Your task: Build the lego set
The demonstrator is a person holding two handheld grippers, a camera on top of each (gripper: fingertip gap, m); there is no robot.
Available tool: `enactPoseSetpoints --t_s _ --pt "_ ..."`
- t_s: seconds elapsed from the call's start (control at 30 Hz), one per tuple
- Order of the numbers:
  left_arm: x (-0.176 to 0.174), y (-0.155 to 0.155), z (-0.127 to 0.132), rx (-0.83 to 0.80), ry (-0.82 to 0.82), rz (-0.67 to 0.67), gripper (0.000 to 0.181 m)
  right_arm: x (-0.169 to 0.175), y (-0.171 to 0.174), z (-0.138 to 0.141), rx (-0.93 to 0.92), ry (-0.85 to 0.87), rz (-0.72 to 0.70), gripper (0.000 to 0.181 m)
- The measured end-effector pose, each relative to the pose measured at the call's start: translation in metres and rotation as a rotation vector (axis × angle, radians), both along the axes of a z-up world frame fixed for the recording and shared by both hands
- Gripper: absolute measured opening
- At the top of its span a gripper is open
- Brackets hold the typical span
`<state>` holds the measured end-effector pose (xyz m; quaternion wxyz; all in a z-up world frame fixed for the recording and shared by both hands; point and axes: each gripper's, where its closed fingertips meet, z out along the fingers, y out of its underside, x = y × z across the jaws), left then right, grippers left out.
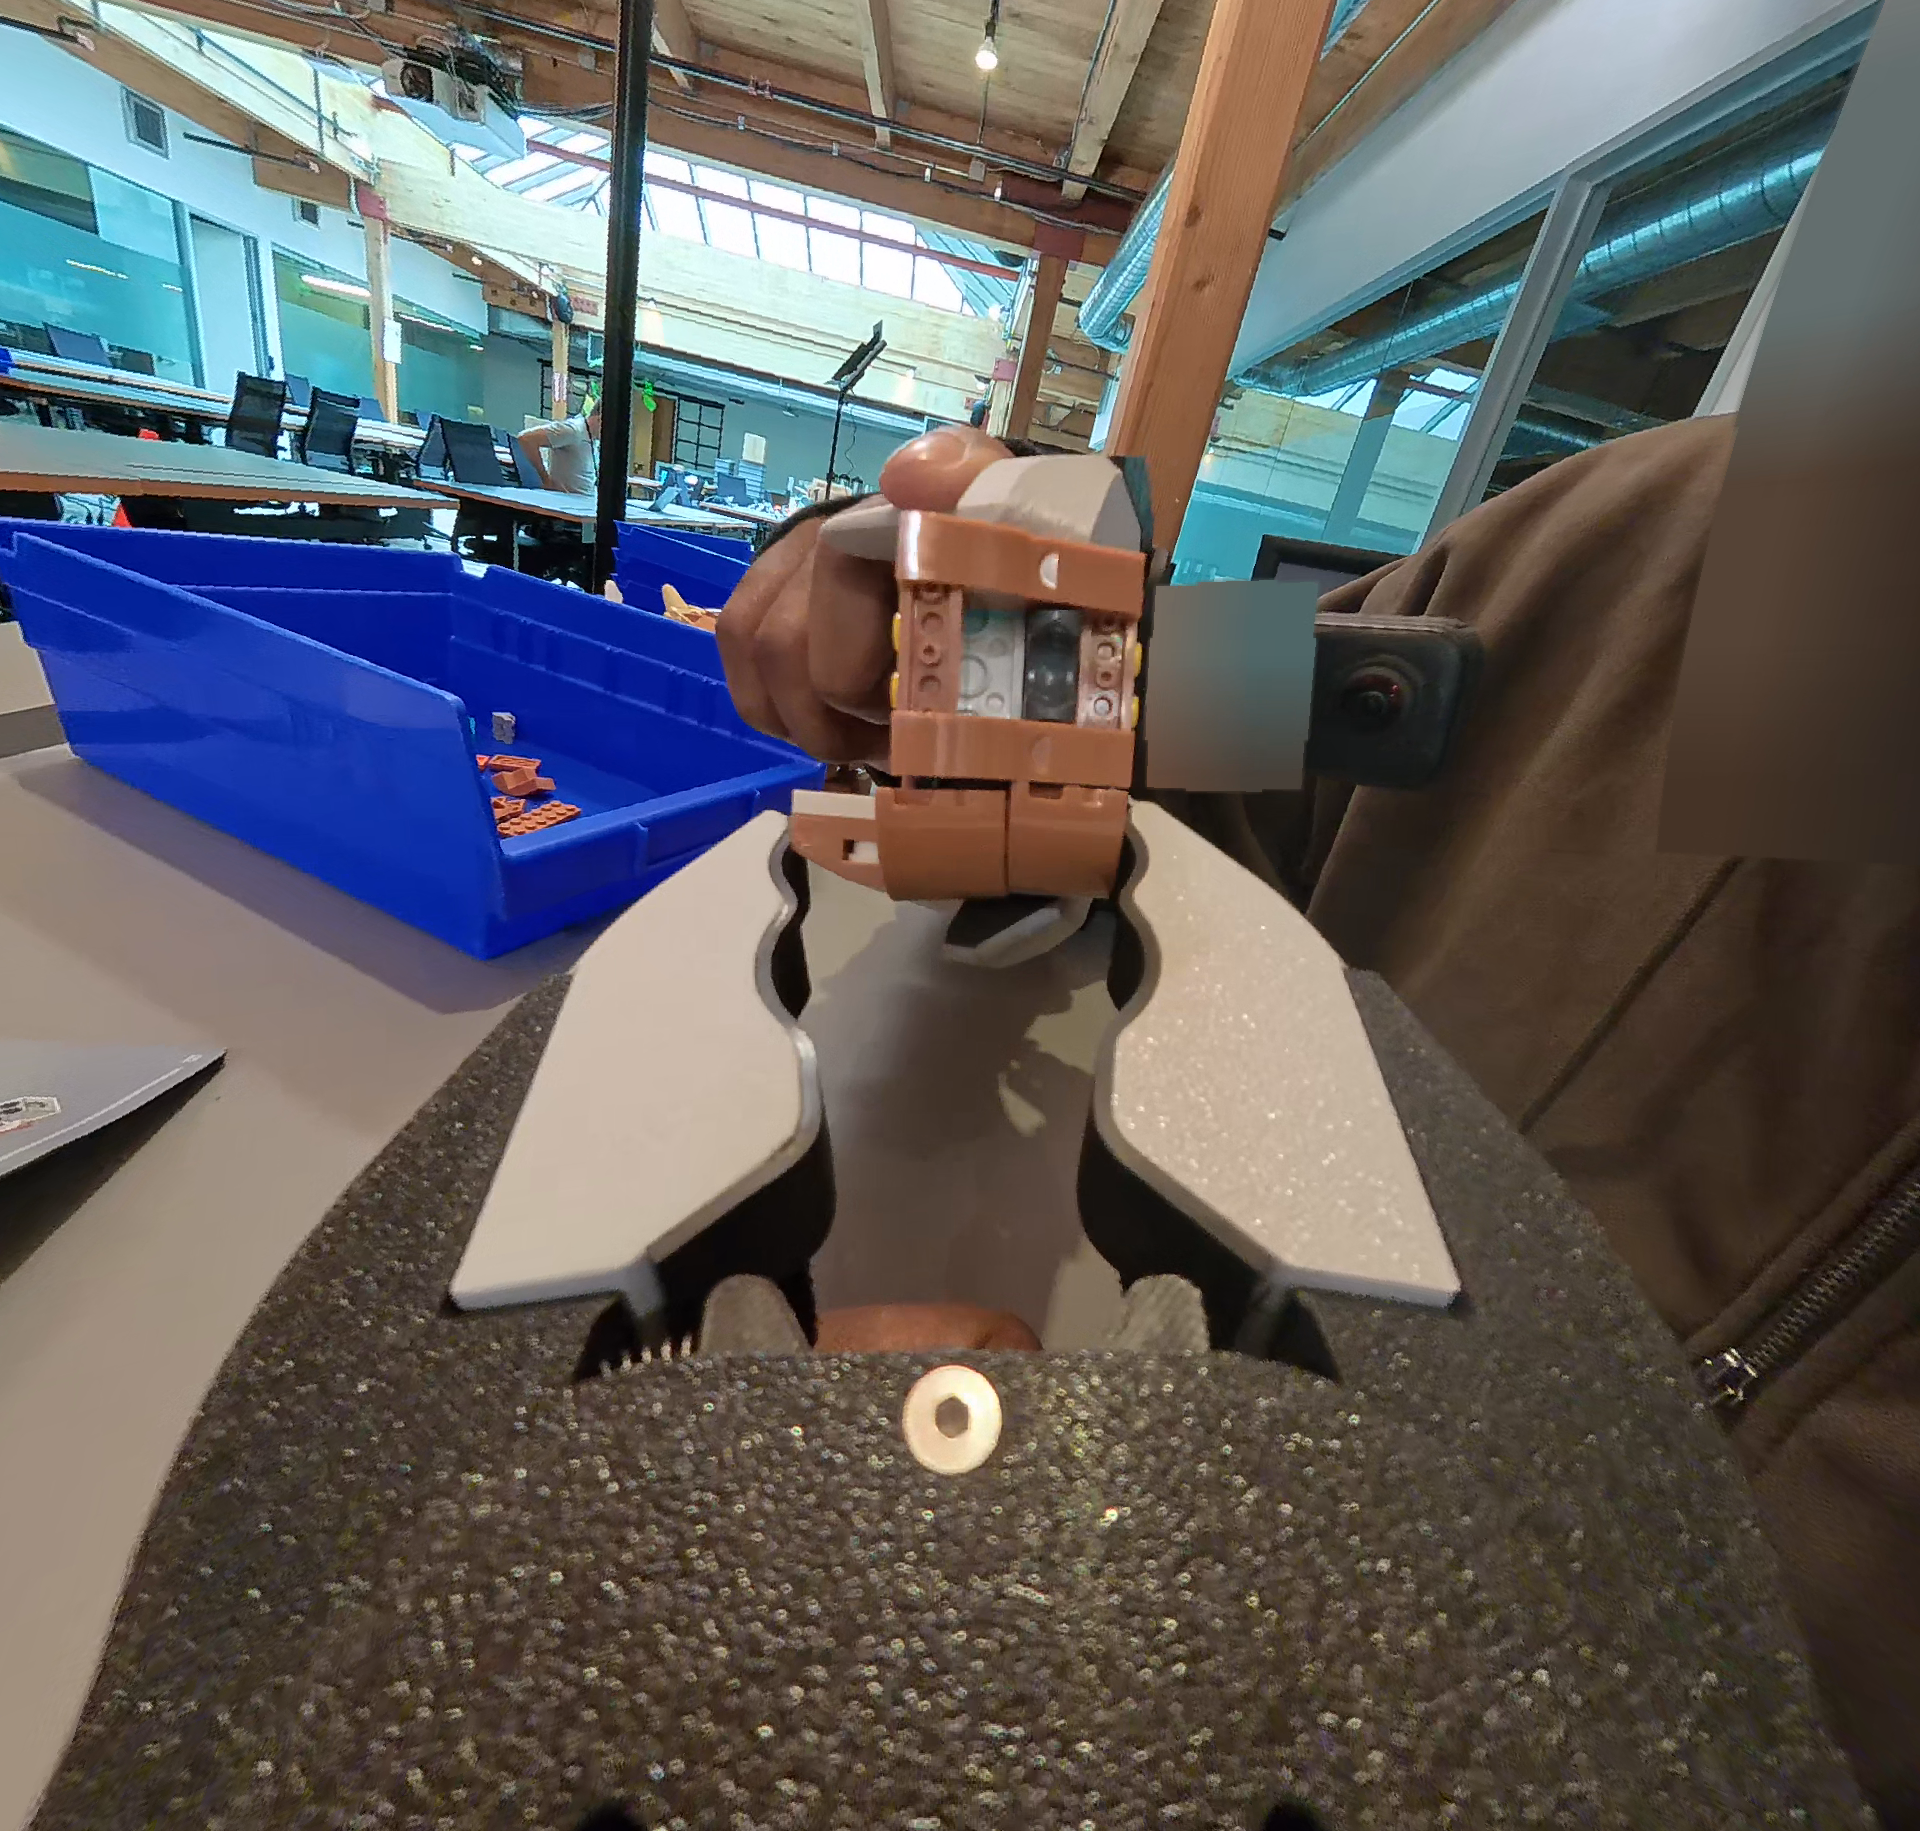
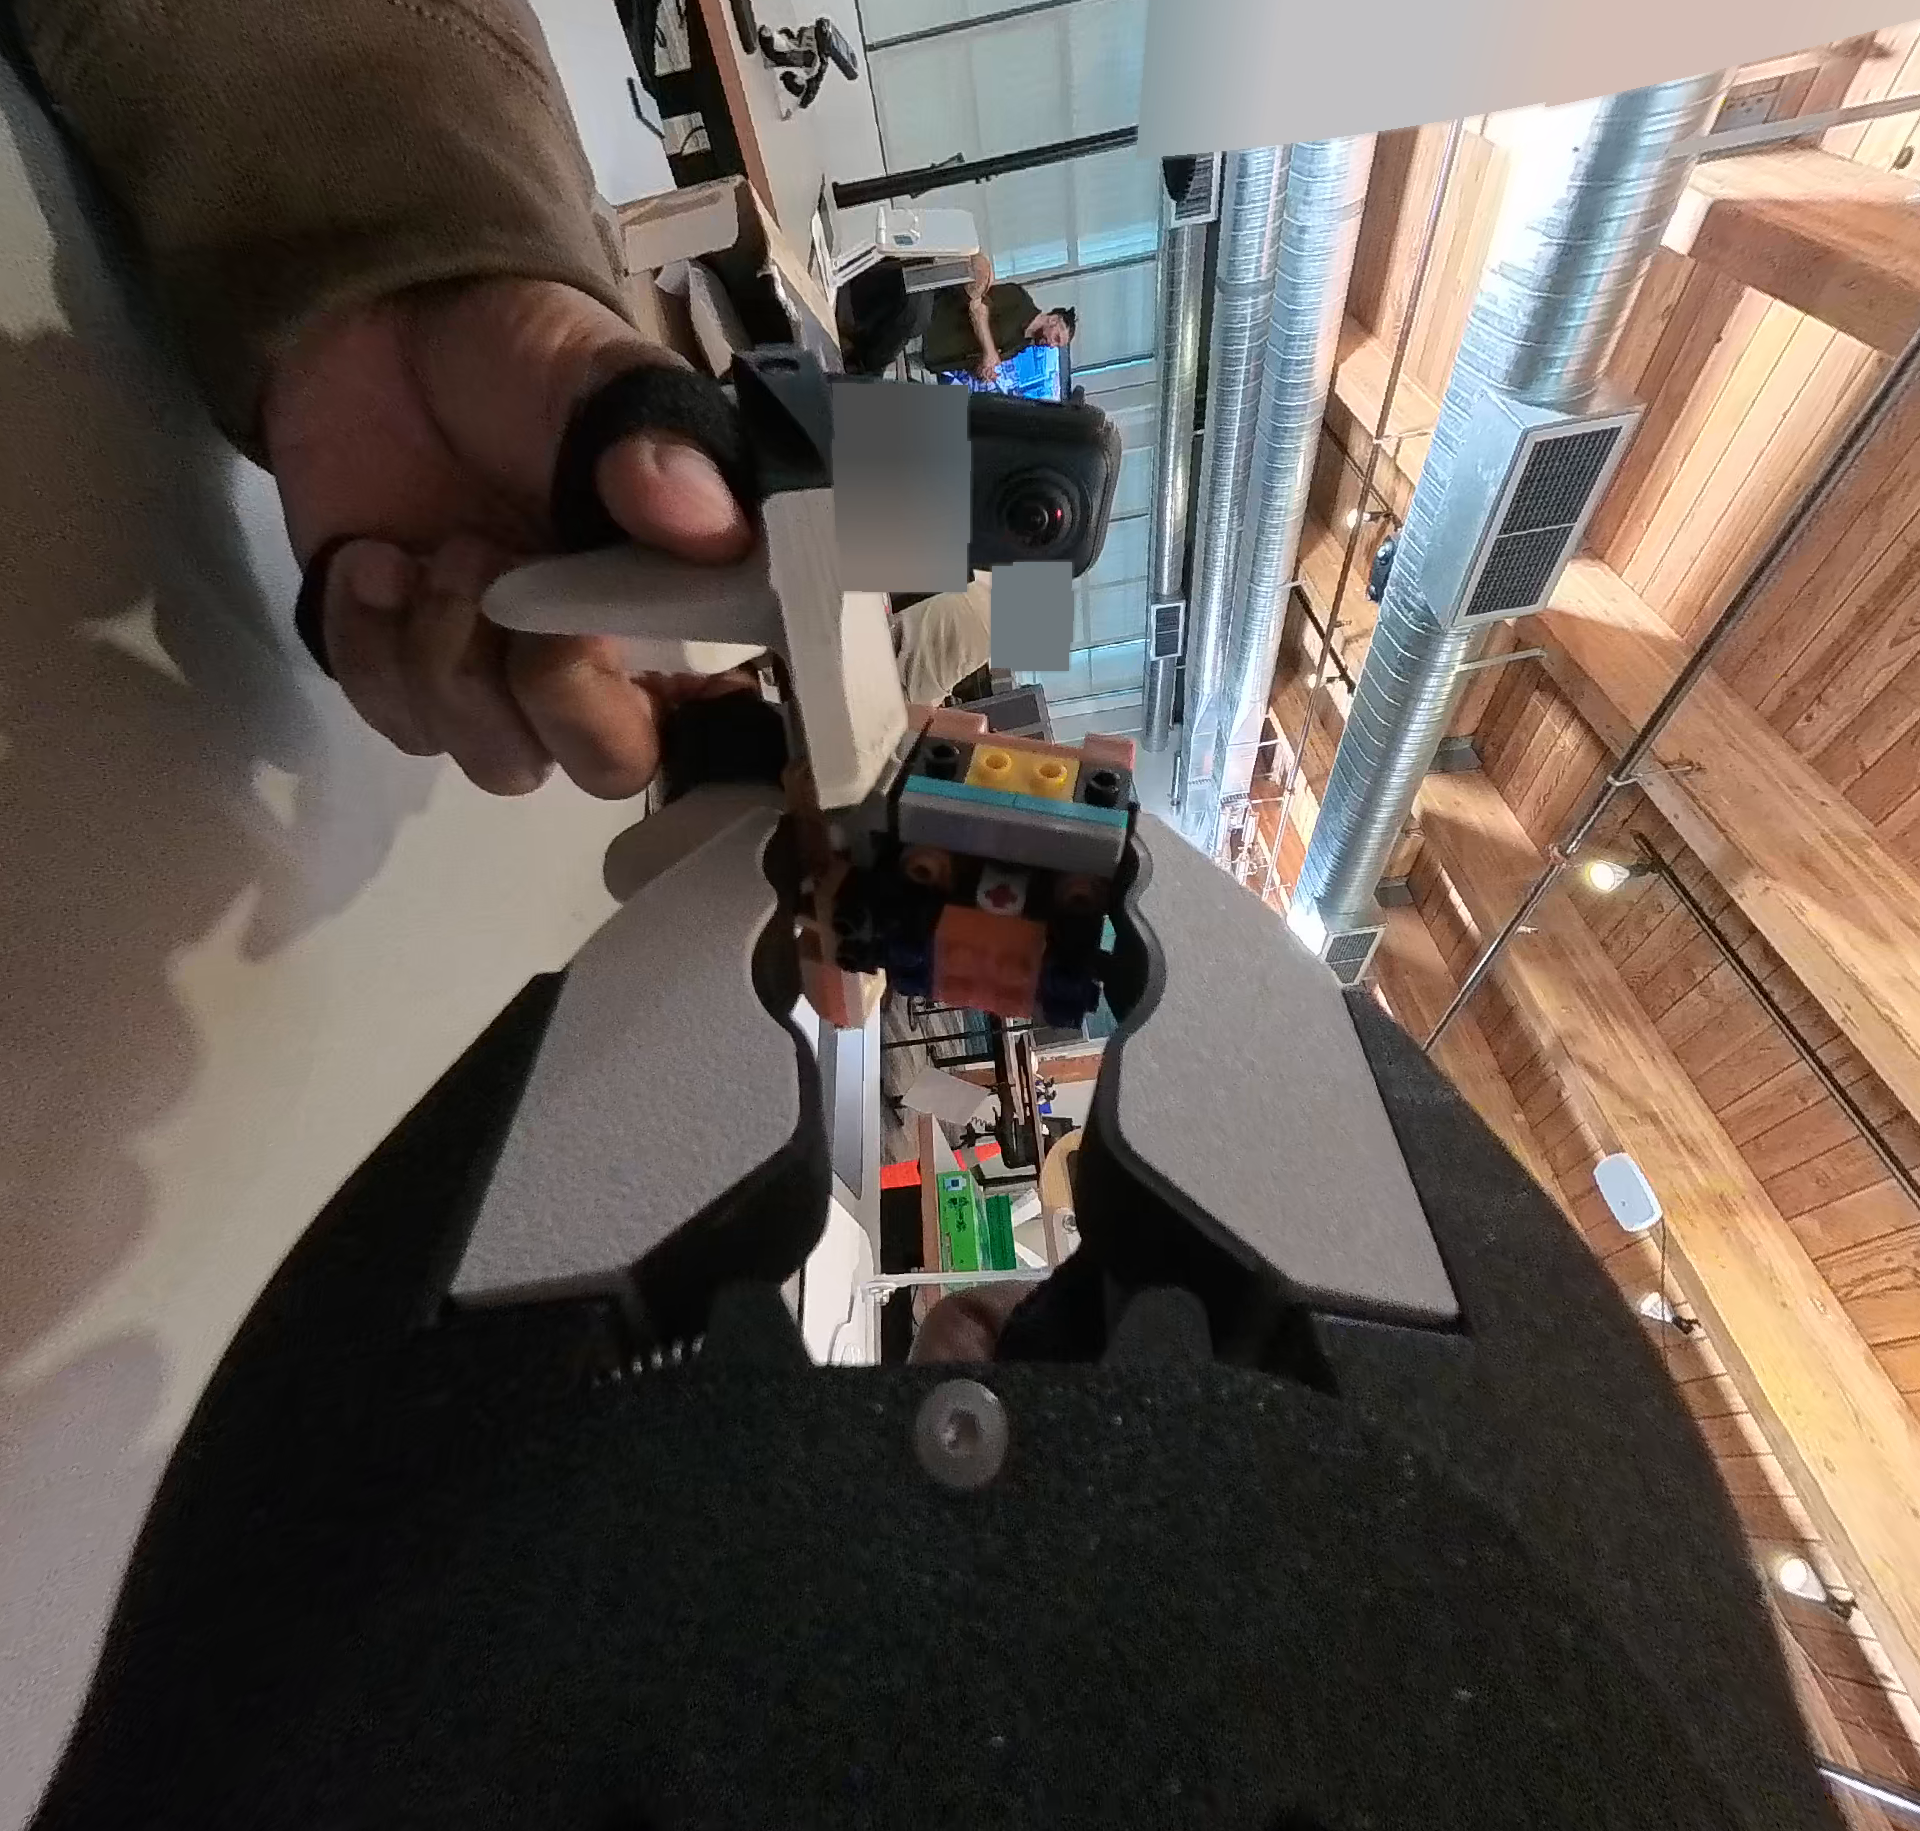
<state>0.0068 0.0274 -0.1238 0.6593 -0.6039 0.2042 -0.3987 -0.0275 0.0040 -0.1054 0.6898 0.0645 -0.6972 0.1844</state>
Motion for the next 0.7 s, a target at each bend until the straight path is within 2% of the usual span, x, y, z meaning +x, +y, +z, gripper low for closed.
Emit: enactPoseSetpoints --t_s 0.4,0.7 --pt "0.001 -0.001 0.008 0.044 -0.017 0.008 0.057 0.002 -0.002 0.007 0.002 0.035 0.016 0.057" --pt "0.001 -0.004 0.015 0.057 -0.095 -0.019 0.057 0.000 -0.005 0.014 -0.028 0.092 0.007 0.059"
